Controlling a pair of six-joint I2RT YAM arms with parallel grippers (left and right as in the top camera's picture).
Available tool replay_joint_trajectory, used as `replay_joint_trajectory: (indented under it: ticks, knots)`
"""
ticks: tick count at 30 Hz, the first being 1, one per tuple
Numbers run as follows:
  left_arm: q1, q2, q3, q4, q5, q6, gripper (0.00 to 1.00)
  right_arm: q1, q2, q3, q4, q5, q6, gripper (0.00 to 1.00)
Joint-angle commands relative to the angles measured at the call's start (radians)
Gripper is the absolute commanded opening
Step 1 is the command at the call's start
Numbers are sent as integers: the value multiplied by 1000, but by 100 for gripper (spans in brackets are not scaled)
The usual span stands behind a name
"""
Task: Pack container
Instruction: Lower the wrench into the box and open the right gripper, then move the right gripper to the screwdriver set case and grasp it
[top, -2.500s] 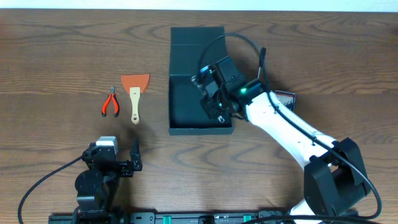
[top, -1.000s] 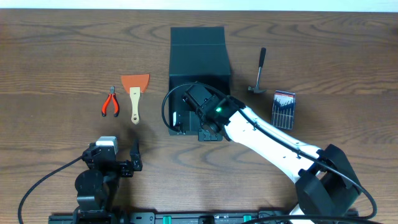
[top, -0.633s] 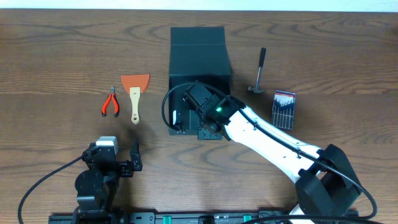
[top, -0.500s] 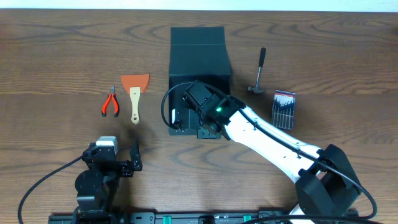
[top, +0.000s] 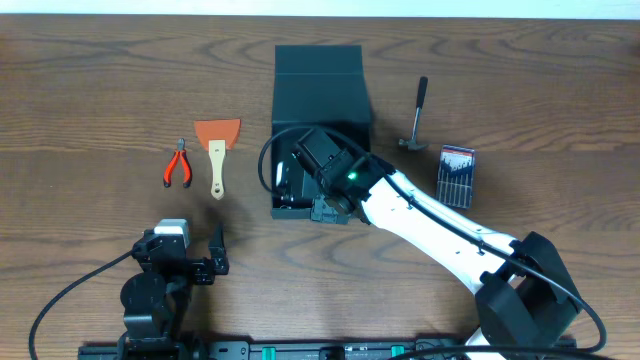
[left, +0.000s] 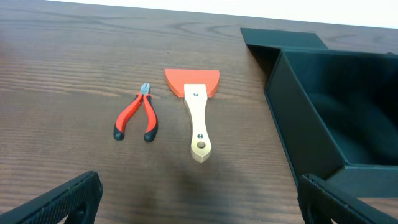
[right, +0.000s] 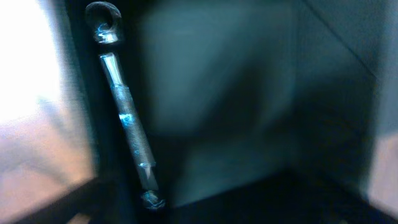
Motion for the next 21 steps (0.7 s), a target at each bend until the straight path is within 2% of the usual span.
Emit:
replay_joint_trajectory:
  ticks: [1, 8, 15, 21]
  knots:
    - [6, -5, -21, 0, -5, -1, 98, 6, -8, 5, -5, 116, 137, 99]
    - [6, -5, -21, 0, -5, -1, 98, -18, -103, 71, -4, 223, 433, 99]
    - [6, -5, -21, 0, -5, -1, 98, -202, -235, 113, -11, 175, 764, 99]
    - [6, -5, -21, 0, -5, -1, 99, -383, -235, 111, -63, -56, 796, 99]
